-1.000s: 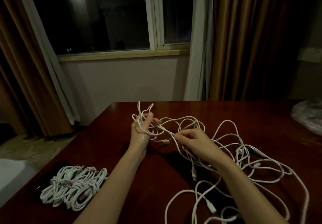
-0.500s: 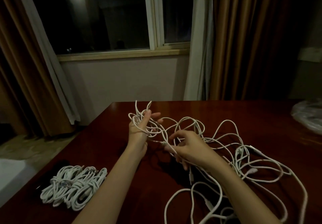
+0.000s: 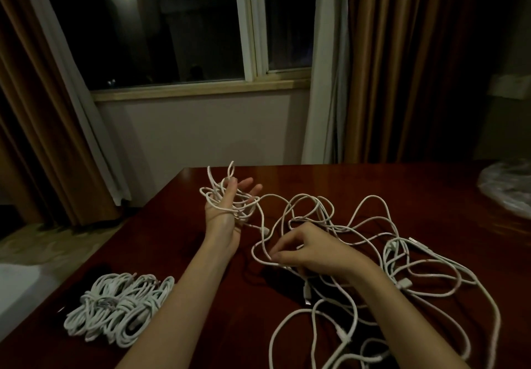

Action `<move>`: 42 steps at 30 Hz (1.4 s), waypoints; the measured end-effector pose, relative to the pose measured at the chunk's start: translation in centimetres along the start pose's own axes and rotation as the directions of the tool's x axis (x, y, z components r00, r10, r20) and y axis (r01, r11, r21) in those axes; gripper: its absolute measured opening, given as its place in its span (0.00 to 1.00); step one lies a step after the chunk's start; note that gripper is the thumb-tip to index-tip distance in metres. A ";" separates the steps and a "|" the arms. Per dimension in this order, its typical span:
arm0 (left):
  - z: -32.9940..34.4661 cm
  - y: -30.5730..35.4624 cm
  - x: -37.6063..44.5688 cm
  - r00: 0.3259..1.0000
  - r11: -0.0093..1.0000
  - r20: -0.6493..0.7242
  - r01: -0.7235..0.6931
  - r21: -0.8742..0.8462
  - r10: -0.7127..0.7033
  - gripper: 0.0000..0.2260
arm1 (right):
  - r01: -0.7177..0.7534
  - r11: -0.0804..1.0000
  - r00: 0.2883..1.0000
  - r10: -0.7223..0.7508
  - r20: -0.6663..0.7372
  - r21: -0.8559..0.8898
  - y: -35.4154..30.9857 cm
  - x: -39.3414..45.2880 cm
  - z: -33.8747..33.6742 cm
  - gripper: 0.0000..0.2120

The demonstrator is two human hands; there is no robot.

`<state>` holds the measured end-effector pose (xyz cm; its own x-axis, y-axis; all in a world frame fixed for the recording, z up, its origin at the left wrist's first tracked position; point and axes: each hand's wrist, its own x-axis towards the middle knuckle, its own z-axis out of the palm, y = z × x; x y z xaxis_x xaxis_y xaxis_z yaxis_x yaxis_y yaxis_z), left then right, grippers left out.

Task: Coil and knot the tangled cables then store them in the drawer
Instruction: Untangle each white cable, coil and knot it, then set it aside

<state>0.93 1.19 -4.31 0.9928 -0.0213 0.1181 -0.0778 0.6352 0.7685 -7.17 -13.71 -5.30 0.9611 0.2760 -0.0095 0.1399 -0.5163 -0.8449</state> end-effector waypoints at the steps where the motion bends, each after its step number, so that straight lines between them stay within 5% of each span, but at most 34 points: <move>1: 0.0 0.0 0.0 1.000 1.000 -0.008 -0.007 -0.017 0.007 0.01 | 0.000 1.000 1.000 0.000 0.020 -0.004 0.1 -0.1 -0.2 0.07; 3: -0.1 0.1 0.0 1.000 0.999 -0.023 -0.008 -0.038 0.007 0.01 | 0.019 0.996 1.000 -0.019 0.000 -0.084 0.1 -0.1 -0.4 0.07; 5: -0.2 0.4 -0.1 1.000 1.000 -0.021 0.013 -0.013 -0.013 0.00 | 0.038 0.987 0.983 -0.065 -0.171 -0.157 0.2 0.2 -0.4 0.06; 10: -0.2 0.4 -0.4 0.992 0.960 0.119 0.013 0.280 -0.048 0.02 | 0.143 0.989 0.750 -0.137 -0.647 -0.045 0.0 0.1 -1.6 0.03; 13: 0.2 0.2 -1.0 0.964 0.926 0.235 0.027 0.375 -0.124 0.05 | 0.219 0.974 0.667 -0.107 -0.738 0.057 -0.2 -0.3 -2.4 0.03; 18: 1.1 -0.6 -2.1 0.880 0.849 0.444 -0.101 0.519 -0.167 0.06 | 0.339 0.933 0.629 -0.130 -0.766 0.120 -1.0 -0.5 -2.6 0.05; 24: 1.0 -0.7 -2.3 0.841 0.759 0.513 -0.217 0.614 -0.175 0.05 | 0.463 0.873 0.637 -0.208 -0.742 0.153 -2.5 -0.8 -2.0 0.07; 27: 0.9 -0.6 -2.1 0.890 0.831 0.437 -0.142 0.538 -0.131 0.03 | 0.477 0.849 0.671 -0.183 -0.718 0.229 -2.2 -0.5 -1.8 0.09; 30: 1.2 -0.2 -1.8 0.939 0.958 0.316 0.044 0.285 -0.137 0.05 | 0.253 0.930 0.828 -0.066 -0.557 0.265 -1.0 0.2 -1.3 0.10; 33: 1.1 0.2 -1.4 0.961 0.987 0.238 0.113 0.114 -0.138 0.03 | 0.055 0.996 0.936 -0.028 -0.350 0.066 0.2 1.0 -0.4 0.12; 37: 0.8 1.0 -0.8 0.972 0.989 0.185 0.144 0.027 -0.146 0.14 | 0.035 0.998 0.941 -0.014 -0.338 0.055 0.2 0.8 -0.4 0.07; 42: 0.6 0.9 -0.7 0.984 0.992 0.145 0.096 0.084 -0.108 0.05 | 0.089 0.974 0.907 0.007 -0.421 0.208 -0.5 0.4 -0.9 0.07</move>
<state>0.10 1.31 -3.29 0.9717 -0.2010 0.1244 0.0106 0.5629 0.8264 -6.59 -14.09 -4.43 0.9729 -0.0947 0.2111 0.1727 -0.3096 -0.9350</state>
